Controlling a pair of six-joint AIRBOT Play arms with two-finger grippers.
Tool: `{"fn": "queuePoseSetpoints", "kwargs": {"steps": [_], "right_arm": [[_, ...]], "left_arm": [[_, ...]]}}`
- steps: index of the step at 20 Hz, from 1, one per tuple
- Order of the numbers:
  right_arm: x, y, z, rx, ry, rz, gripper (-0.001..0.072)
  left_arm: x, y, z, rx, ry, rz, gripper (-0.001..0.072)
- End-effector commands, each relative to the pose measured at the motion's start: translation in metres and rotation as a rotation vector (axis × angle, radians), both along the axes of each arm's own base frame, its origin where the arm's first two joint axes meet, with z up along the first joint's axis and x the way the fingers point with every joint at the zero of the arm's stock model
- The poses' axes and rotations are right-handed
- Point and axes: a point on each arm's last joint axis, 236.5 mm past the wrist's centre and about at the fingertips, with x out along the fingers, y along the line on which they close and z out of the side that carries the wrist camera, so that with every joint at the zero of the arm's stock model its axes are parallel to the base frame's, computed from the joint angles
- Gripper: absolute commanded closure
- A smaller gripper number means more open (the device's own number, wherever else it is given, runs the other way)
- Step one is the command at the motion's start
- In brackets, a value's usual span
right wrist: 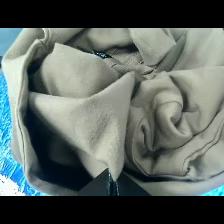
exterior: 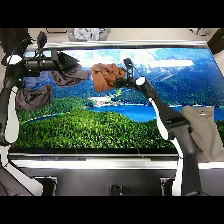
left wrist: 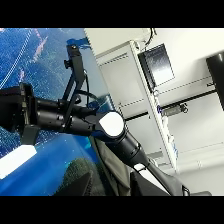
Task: Fold the shirts.
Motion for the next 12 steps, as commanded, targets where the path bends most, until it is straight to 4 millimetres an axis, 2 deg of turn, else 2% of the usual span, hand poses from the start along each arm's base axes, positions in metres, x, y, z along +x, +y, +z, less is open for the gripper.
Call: {"fn": "queuePoseSetpoints", "kwargs": {"steps": [1,2,3,5,6,9,10,11,12], "right_arm": [[-0.004,-0.009,0.025,-0.017,-0.036,0.052,0.0670],[-0.007,-0.012,0.046,-0.039,-0.082,0.088,0.0670],[-0.013,-0.015,0.076,-0.060,-0.142,0.132,0.0670],[-0.030,-0.024,0.154,-0.103,-0.290,0.198,0.0670],[-0.044,-0.027,0.199,-0.127,-0.375,0.224,0.0670],[-0.102,-0.045,0.342,-0.203,-0.630,0.214,0.0670],[-0.128,-0.051,0.388,-0.202,-0.713,0.200,0.0669],[-0.155,-0.056,0.427,-0.192,-0.779,0.185,0.0669],[-0.184,-0.061,0.464,-0.173,-0.838,0.168,0.0669]], "left_arm": [[0.000,0.000,0.000,-0.001,0.000,0.000,0.0410],[0.000,0.000,0.001,-0.003,0.009,0.002,0.0411],[-0.001,0.001,0.003,-0.006,0.021,0.006,0.0417],[-0.004,0.003,0.016,-0.006,0.001,0.015,0.0560],[-0.008,0.004,0.028,-0.005,-0.020,0.020,0.0589],[-0.023,0.012,0.081,0.000,-0.134,0.070,0.0623],[-0.030,0.015,0.100,0.002,-0.176,0.090,0.0627],[-0.039,0.019,0.118,0.019,-0.222,0.109,0.0675],[-0.047,0.024,0.130,0.052,-0.261,0.130,0.0675]]}}
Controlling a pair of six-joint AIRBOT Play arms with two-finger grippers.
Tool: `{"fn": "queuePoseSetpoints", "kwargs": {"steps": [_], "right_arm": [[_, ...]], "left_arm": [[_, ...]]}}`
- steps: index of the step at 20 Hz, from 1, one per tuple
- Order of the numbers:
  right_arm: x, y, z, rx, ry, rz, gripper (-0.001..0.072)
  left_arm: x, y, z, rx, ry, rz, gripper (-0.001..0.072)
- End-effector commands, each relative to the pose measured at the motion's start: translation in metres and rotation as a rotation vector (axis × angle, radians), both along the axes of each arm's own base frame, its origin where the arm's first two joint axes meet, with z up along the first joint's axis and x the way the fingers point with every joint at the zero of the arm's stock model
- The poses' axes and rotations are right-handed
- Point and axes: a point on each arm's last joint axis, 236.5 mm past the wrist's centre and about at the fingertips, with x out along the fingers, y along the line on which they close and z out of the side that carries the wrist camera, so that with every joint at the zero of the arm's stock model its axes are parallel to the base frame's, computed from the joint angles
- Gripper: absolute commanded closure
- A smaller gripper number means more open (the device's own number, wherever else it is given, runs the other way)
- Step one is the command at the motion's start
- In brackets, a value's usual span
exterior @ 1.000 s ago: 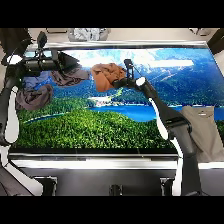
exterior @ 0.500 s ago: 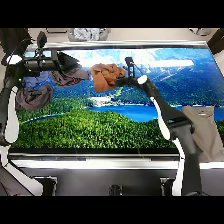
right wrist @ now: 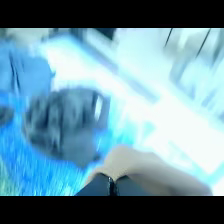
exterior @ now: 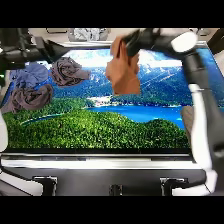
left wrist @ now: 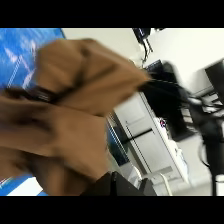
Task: Fold the shirts.
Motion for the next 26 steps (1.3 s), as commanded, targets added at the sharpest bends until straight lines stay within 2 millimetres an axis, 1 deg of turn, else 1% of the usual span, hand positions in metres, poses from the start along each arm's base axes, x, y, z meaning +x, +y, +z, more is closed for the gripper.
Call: {"fn": "queuePoseSetpoints", "kwargs": {"steps": [1,2,3,4,5,6,7,9,10,11,12,13,14,15,16,17,18,19,20,21,22,23,24,25,26], "right_arm": [[-0.101,-0.021,0.131,0.025,-0.239,-0.008,0.0669],[-0.127,-0.026,0.155,0.061,-0.264,-0.010,0.0669],[-0.148,-0.028,0.171,0.096,-0.261,-0.004,0.0669],[-0.168,-0.028,0.177,0.118,-0.233,0.013,0.0669],[-0.183,-0.026,0.173,0.119,-0.179,0.038,0.0668],[-0.195,-0.021,0.155,0.092,-0.085,0.074,0.0668],[-0.203,-0.017,0.125,0.030,0.036,0.107,0.0668],[-0.216,-0.019,0.042,-0.122,0.354,0.126,0.0668],[-0.226,-0.020,-0.005,-0.220,0.495,0.142,0.0668],[-0.235,-0.016,-0.044,-0.302,0.599,0.169,0.0668],[-0.244,-0.004,-0.084,-0.360,0.686,0.205,0.0668],[-0.250,0.015,-0.118,-0.385,0.730,0.243,0.0668],[-0.251,0.038,-0.152,-0.389,0.733,0.273,0.0667],[-0.242,0.057,-0.181,-0.374,0.712,0.260,0.0665],[-0.230,0.071,-0.212,-0.348,0.718,0.218,0.0664],[-0.222,0.077,-0.237,-0.319,0.765,0.170,0.0622],[-0.219,0.080,-0.254,-0.304,0.831,0.151,0.0261],[-0.219,0.077,-0.258,-0.310,0.854,0.166,0.0086],[-0.218,0.068,-0.250,-0.332,0.843,0.191,0.0078],[-0.215,0.053,-0.235,-0.347,0.827,0.197,0.0060],[-0.207,0.027,-0.213,-0.348,0.801,0.171,0.0057],[-0.196,-0.004,-0.191,-0.343,0.775,0.109,0.0042],[-0.186,-0.046,-0.171,-0.336,0.754,0.018,0.0043],[-0.186,-0.086,-0.163,-0.328,0.769,-0.066,0.0044],[-0.197,-0.128,-0.165,-0.343,0.833,-0.138,0.0048]], "left_arm": [[-0.026,0.015,0.047,0.094,-0.136,0.087,0.0675],[-0.032,0.021,0.052,0.151,-0.164,0.114,0.0676],[-0.038,0.027,0.054,0.214,-0.189,0.147,0.0677],[-0.042,0.035,0.054,0.277,-0.192,0.186,0.0678],[-0.045,0.042,0.052,0.332,-0.187,0.222,0.0678],[-0.048,0.049,0.050,0.380,-0.178,0.247,0.0677],[-0.052,0.054,0.044,0.419,-0.160,0.259,0.0677],[-0.059,0.059,0.028,0.471,-0.101,0.244,0.0677],[-0.061,0.059,0.018,0.484,-0.075,0.230,0.0676],[-0.061,0.060,0.008,0.490,-0.046,0.218,0.0677],[-0.060,0.063,-0.006,0.505,-0.011,0.218,0.0677],[-0.058,0.068,-0.021,0.529,0.025,0.223,0.0676],[-0.057,0.072,-0.039,0.546,0.068,0.221,0.0676],[-0.057,0.073,-0.054,0.550,0.108,0.215,0.0676],[-0.059,0.072,-0.069,0.548,0.151,0.203,0.0677],[-0.061,0.072,-0.082,0.547,0.186,0.192,0.0674],[-0.063,0.072,-0.092,0.546,0.216,0.183,0.0625],[-0.066,0.071,-0.101,0.547,0.242,0.171,0.0444],[-0.070,0.071,-0.106,0.549,0.262,0.156,0.0242],[-0.074,0.071,-0.108,0.558,0.273,0.142,0.0150],[-0.082,0.071,-0.111,0.575,0.288,0.120,0.0152],[-0.090,0.073,-0.115,0.605,0.306,0.099,0.0165],[-0.098,0.078,-0.122,0.647,0.327,0.104,0.0182],[-0.106,0.080,-0.130,0.679,0.347,0.113,0.0182],[-0.121,0.077,-0.142,0.699,0.372,0.103,0.0182]]}}
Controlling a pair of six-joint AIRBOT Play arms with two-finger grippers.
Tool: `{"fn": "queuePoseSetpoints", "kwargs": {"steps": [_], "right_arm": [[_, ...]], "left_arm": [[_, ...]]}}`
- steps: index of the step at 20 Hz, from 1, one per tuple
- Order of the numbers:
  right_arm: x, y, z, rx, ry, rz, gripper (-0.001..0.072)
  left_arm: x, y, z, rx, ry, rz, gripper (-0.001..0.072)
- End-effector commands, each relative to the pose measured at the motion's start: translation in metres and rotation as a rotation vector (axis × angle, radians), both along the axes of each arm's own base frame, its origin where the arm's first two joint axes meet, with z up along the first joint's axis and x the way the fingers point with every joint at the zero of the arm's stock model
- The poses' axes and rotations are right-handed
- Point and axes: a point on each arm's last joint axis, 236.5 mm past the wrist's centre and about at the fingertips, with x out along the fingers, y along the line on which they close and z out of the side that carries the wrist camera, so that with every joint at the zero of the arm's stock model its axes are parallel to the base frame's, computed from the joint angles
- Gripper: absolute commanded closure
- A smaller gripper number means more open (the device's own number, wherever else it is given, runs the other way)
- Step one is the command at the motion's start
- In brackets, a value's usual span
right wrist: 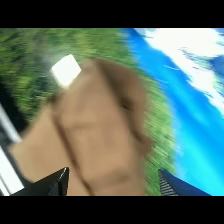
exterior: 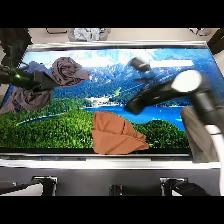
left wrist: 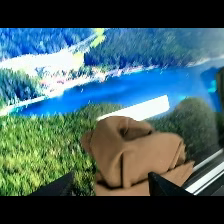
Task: Fold the shirts.
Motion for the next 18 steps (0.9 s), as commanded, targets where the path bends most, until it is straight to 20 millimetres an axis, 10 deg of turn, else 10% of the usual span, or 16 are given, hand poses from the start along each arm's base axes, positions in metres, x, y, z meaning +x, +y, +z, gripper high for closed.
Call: {"fn": "queuePoseSetpoints", "kwargs": {"steps": [1,4,8,13,18], "right_arm": [[-0.030,-0.122,0.001,-0.144,0.117,-0.160,0.0048],[-0.058,-0.153,-0.048,-0.161,0.230,-0.274,0.0043],[-0.121,-0.140,-0.119,-0.156,0.485,-0.201,0.0005],[-0.147,-0.127,-0.148,-0.111,0.583,-0.168,0.0004],[-0.154,-0.124,-0.169,-0.100,0.606,-0.192,0.0004]], "left_arm": [[-0.043,-0.003,-0.039,0.072,0.105,-0.018,0.0181],[-0.107,-0.038,-0.107,0.051,0.224,-0.058,0.0180],[-0.183,-0.097,-0.182,-0.054,0.397,-0.121,0.0180],[-0.200,-0.150,-0.210,-0.063,0.340,-0.167,0.0180],[-0.199,-0.163,-0.238,-0.017,0.341,-0.163,0.0182]]}}
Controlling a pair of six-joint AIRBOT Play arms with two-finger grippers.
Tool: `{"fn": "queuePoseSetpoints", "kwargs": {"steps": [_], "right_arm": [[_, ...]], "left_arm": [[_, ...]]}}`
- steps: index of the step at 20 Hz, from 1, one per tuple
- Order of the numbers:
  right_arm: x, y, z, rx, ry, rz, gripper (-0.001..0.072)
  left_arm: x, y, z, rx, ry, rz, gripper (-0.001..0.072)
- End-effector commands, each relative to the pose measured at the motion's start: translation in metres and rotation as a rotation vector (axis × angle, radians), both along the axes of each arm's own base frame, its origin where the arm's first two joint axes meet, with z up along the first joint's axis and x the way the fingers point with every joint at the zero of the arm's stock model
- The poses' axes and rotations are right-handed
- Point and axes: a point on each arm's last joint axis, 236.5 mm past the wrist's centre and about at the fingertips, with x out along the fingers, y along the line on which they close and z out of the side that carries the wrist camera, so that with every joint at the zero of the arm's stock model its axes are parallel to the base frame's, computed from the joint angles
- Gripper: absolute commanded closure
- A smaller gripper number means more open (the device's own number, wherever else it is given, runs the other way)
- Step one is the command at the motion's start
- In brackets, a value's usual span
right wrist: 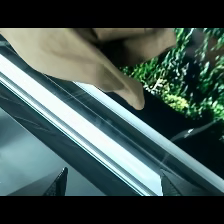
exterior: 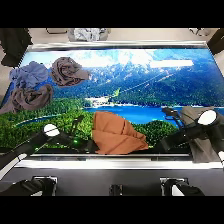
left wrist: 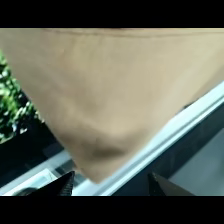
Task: Fold the shirts.
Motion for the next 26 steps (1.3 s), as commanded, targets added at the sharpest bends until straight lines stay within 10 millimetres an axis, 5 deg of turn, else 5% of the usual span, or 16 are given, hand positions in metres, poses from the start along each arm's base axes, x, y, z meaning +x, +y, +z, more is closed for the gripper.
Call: {"fn": "queuePoseSetpoints", "kwargs": {"steps": [1,3,5,12,16,17,18,19,21,23,24,26], "right_arm": [[-0.008,0.005,-0.020,0.019,0.023,-0.027,0.0004],[-0.014,0.010,-0.036,0.037,0.026,-0.037,0.0004],[-0.014,0.013,-0.049,0.043,0.007,-0.048,0.0005],[0.022,0.029,-0.058,0.086,-0.123,-0.125,0.0008],[0.033,0.059,-0.080,0.041,-0.155,-0.077,0.0013],[0.035,0.066,-0.084,0.031,-0.162,-0.066,0.0060],[0.034,0.072,-0.086,0.030,-0.162,-0.057,0.0255],[0.032,0.074,-0.084,0.033,-0.162,-0.043,0.0613],[0.034,0.077,-0.070,0.049,-0.177,0.001,0.0667],[0.053,0.081,-0.031,0.066,-0.300,0.085,0.0668],[0.072,0.082,0.002,0.068,-0.414,0.110,0.0668],[0.111,0.084,0.101,0.066,-0.734,0.155,0.0667]], "left_arm": [[0.004,-0.010,-0.021,0.024,-0.020,0.020,0.0188],[0.006,-0.015,-0.024,0.015,-0.006,0.047,0.0335],[0.012,-0.017,-0.026,0.012,-0.013,0.069,0.0682],[0.018,-0.021,-0.015,-0.006,-0.047,0.067,0.0683],[0.020,-0.022,-0.004,-0.023,-0.075,0.067,0.0682],[0.020,-0.022,-0.002,-0.026,-0.080,0.067,0.0683],[0.021,-0.022,0.000,-0.029,-0.085,0.068,0.0683],[0.022,-0.022,0.002,-0.033,-0.092,0.068,0.0682],[0.027,-0.022,0.012,-0.032,-0.137,0.049,0.0683],[0.038,-0.022,0.039,-0.024,-0.237,-0.025,0.0684],[0.047,-0.024,0.065,-0.028,-0.316,-0.066,0.0684],[0.069,-0.024,0.141,-0.041,-0.540,-0.121,0.0685]]}}
